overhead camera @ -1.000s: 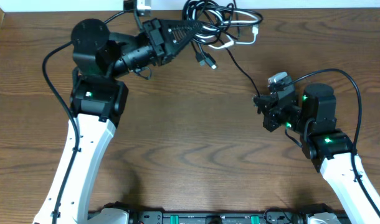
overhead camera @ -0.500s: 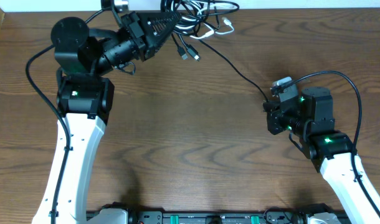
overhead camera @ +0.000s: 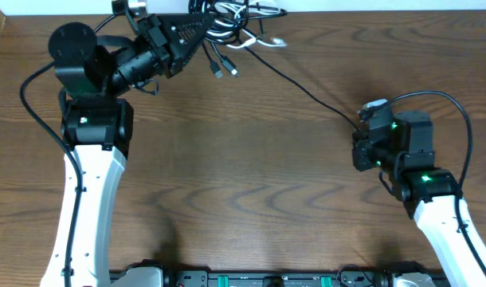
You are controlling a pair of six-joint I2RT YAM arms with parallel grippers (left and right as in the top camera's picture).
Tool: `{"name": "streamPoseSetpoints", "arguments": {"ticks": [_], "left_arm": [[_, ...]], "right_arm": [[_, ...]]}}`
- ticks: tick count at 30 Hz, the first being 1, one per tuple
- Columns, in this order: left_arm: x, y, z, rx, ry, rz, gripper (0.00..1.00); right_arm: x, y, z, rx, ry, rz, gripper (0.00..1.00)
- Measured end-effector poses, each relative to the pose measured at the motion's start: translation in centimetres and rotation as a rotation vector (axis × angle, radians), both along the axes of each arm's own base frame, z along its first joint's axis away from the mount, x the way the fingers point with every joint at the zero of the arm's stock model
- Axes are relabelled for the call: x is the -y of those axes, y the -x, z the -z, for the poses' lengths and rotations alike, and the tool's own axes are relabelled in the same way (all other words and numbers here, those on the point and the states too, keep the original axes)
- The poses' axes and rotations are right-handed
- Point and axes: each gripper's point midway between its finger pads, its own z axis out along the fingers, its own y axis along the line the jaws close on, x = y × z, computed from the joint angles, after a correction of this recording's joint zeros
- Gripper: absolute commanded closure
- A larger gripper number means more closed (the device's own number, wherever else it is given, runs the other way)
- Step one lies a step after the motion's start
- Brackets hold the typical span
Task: Untangle cables
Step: 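Pull the black cable rightward with the right gripper, left holding bundle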
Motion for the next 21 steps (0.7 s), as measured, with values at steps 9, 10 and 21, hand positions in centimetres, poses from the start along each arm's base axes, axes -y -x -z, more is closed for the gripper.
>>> {"name": "streamPoseSetpoints", "arguments": {"ticks": [9, 10, 21], "left_arm": [[-1.2, -0.1, 0.2, -0.006, -0.002, -0.009, 0.92], [-1.3, -0.1, 0.2, -0.007, -0.002, -0.007, 0.93], [-2.6, 0.0, 0.4, -0.027, 0.003, -0.01, 0.93]], "right_arm": [[2.2, -0.5, -0.5, 0.01, -0.023, 0.06, 0.99], [2.4, -0.5, -0.6, 0.013, -0.028, 0.065, 0.99], [3.5, -0.8, -1.5, 0.034, -0.071, 0.081, 0.99]]}}
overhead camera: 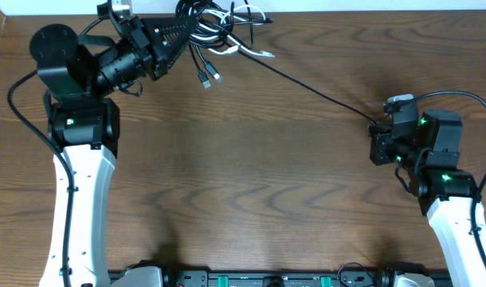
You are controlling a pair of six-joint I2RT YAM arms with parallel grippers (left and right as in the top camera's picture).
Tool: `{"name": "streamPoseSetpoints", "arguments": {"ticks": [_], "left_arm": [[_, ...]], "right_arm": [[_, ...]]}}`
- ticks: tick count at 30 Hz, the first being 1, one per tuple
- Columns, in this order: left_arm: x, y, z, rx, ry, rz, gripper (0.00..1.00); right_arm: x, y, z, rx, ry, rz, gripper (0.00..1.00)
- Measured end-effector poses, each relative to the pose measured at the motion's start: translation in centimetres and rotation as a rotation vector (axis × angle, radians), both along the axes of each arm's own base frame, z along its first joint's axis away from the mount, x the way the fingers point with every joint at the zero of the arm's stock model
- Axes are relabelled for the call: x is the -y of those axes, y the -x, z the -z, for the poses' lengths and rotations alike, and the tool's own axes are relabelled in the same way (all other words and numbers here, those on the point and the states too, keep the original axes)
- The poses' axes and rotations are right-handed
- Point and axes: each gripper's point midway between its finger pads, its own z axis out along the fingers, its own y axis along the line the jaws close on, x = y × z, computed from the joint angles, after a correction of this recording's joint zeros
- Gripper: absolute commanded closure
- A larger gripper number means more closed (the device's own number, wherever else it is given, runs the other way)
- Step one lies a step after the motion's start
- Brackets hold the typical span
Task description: Untangle cables
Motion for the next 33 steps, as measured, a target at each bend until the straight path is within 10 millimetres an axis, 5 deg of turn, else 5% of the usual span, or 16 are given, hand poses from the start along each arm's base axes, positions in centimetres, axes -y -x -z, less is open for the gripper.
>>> {"name": "streamPoseSetpoints", "arguments": {"ticks": [9, 16, 23, 33], "left_arm": [[-0.5, -0.2, -0.1, 0.004, 0.0, -0.016, 0.93], [-3.2, -1.4, -0.6, 0.036, -0.003, -0.133, 0.93], [-3.6, -1.6, -0.6, 0.063, -0.023, -0.153, 0.92], [-0.3, -0.9, -0.6, 0.069, -0.024, -0.074, 0.92]], "right_arm": [[-0.1, -0.6, -0.8, 0.04, -0.023, -0.014, 0.96], [-0.3, -0.8, -0.9, 0.055, -0.097, -0.035, 0.48], [-4.4, -0.5, -3.9, 0.169, -0.252, -0.278, 0.28], [-9.9, 1.9, -8.5, 0.327, -0.408, -0.628, 0.25]]}}
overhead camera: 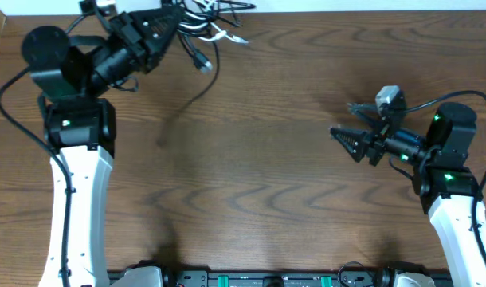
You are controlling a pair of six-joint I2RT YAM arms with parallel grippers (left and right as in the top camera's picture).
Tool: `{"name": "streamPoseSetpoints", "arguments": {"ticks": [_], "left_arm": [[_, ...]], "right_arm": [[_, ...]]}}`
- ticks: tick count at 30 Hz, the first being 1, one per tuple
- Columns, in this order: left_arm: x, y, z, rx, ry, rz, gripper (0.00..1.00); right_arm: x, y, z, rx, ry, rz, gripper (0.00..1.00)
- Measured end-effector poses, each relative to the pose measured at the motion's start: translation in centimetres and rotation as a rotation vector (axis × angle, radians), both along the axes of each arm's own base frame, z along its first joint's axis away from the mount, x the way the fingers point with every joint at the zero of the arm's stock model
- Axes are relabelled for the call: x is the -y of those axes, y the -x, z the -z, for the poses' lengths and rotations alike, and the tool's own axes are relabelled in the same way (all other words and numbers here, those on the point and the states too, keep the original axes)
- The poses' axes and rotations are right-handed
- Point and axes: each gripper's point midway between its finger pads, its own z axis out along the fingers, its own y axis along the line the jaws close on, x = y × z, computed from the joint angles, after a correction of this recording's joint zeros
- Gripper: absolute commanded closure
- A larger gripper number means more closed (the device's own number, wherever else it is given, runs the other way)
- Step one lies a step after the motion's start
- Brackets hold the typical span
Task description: Untangle cables
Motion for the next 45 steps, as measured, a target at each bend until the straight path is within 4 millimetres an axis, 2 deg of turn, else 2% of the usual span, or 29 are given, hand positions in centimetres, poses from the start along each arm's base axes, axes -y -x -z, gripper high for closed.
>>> {"name": "streamPoseSetpoints", "arguments": {"ticks": [4, 8, 11, 21, 25, 30, 35, 39, 45], "left_arm": [[2.0, 0.6, 0.0, 0.0, 0.0, 0.052, 0.92], [3.9, 1.2, 0.0, 0.0, 0.001, 0.093, 0.93], [5.3, 1.7, 0.0, 0.0, 0.002, 0.123, 0.92], [9.1, 3.0, -0.1, 0.0, 0.007, 0.188, 0.92], [11.3, 4.2, -0.1, 0.0, 0.008, 0.241, 0.93], [14.0, 5.8, -0.1, -0.001, 0.01, 0.298, 0.93], [15.5, 6.6, -0.2, -0.002, 0.014, 0.317, 0.92], [16.7, 7.1, -0.2, -0.013, 0.021, 0.317, 0.93], [17.9, 7.7, -0.2, -0.065, 0.052, 0.321, 0.93]], "right_arm": [[-2.0, 0.9, -0.8, 0.043, -0.012, -0.085, 0.26], [-4.1, 1.6, -1.9, 0.115, -0.016, -0.163, 0.32], [-5.4, 2.2, -2.5, 0.159, -0.021, -0.212, 0.33], [-7.8, 3.5, -3.7, 0.233, -0.032, -0.294, 0.34], [-8.3, 3.4, -4.0, 0.259, -0.027, -0.292, 0.34], [-8.4, 2.9, -5.4, 0.329, -0.039, -0.272, 0.37], [-8.2, 2.0, -6.5, 0.357, -0.054, -0.215, 0.39], [-8.0, 1.6, -7.7, 0.394, -0.074, -0.186, 0.46], [-7.8, 1.0, -8.0, 0.389, -0.082, -0.148, 0.52]]}}
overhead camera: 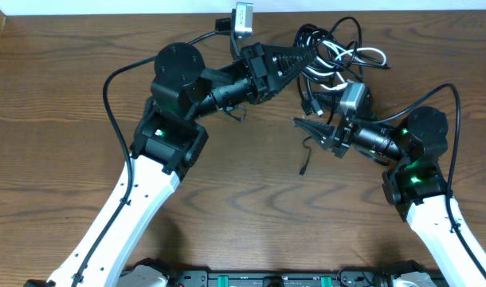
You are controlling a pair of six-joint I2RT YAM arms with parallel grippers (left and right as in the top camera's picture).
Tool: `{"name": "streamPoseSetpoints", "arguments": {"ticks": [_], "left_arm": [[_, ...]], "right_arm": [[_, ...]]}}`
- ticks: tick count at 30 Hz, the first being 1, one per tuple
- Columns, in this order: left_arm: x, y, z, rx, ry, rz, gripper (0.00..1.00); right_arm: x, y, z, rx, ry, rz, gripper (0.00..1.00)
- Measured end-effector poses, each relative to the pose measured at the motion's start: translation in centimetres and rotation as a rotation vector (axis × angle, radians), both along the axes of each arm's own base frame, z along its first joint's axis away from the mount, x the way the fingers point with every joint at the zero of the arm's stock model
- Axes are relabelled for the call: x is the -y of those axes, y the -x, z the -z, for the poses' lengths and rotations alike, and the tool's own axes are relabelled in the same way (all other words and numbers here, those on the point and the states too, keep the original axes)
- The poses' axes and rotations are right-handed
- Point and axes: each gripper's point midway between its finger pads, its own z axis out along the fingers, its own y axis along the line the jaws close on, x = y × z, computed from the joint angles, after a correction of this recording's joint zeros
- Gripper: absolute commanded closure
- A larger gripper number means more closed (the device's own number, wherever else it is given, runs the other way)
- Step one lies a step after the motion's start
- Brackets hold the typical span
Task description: Untangle cables
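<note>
A tangled bundle of black and white cables hangs at the back of the table, right of centre. My left gripper points right and is shut on the bundle's left side. Several plug ends dangle below it, and one thin black cable trails down to the wood. Just beneath the plugs, my right gripper points left with its jaws apart; nothing shows between them. The thin cable passes close by its fingertips; touching or not cannot be told.
The brown wooden table ends at a white strip along the back. A black equipment rail runs along the front edge. Both arms' own black supply cables loop beside them.
My left gripper has carried the bundle from the back left corner to the back right of centre. The right gripper, still open, has shifted left and up, under the dangling plugs.
At first the left gripper held the bundle at the back left while the right gripper held a black cable's far end, stretched taut across the table. By the third moment the right had let go and stood open. Now both grippers meet at the bundle.
</note>
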Motion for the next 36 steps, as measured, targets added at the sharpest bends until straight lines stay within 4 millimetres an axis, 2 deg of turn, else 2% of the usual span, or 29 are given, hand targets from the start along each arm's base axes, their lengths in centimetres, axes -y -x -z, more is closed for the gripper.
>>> {"name": "streamPoseSetpoints", "arguments": {"ticks": [8, 11, 14, 16, 23, 31, 36], "left_arm": [[0.7, 0.4, 0.0, -0.03, 0.013, 0.003, 0.92], [1.1, 0.7, 0.0, -0.037, 0.015, 0.013, 0.93], [1.4, 1.0, 0.0, -0.038, 0.015, 0.021, 0.92], [1.6, 1.2, 0.0, -0.038, 0.015, 0.026, 0.93], [1.6, 0.9, 0.0, -0.04, 0.017, 0.009, 0.92], [1.1, 0.0, 0.0, -0.044, 0.02, -0.045, 0.92], [-0.2, -1.2, 0.0, -0.046, 0.022, -0.086, 0.92]], "right_arm": [[0.5, -1.0, -0.1, -0.014, -0.011, 0.067, 0.55], [0.6, -1.2, -0.1, -0.016, -0.014, 0.081, 0.7], [0.7, -1.3, -0.2, -0.016, -0.017, 0.088, 0.91], [0.7, -1.4, -0.2, -0.014, -0.016, 0.093, 0.99], [0.8, -1.5, 0.1, -0.035, -0.014, 0.101, 0.99], [0.9, -1.5, 2.6, -0.159, 0.019, 0.109, 0.99], [1.0, -1.3, 4.3, -0.233, 0.05, 0.112, 0.99]]}}
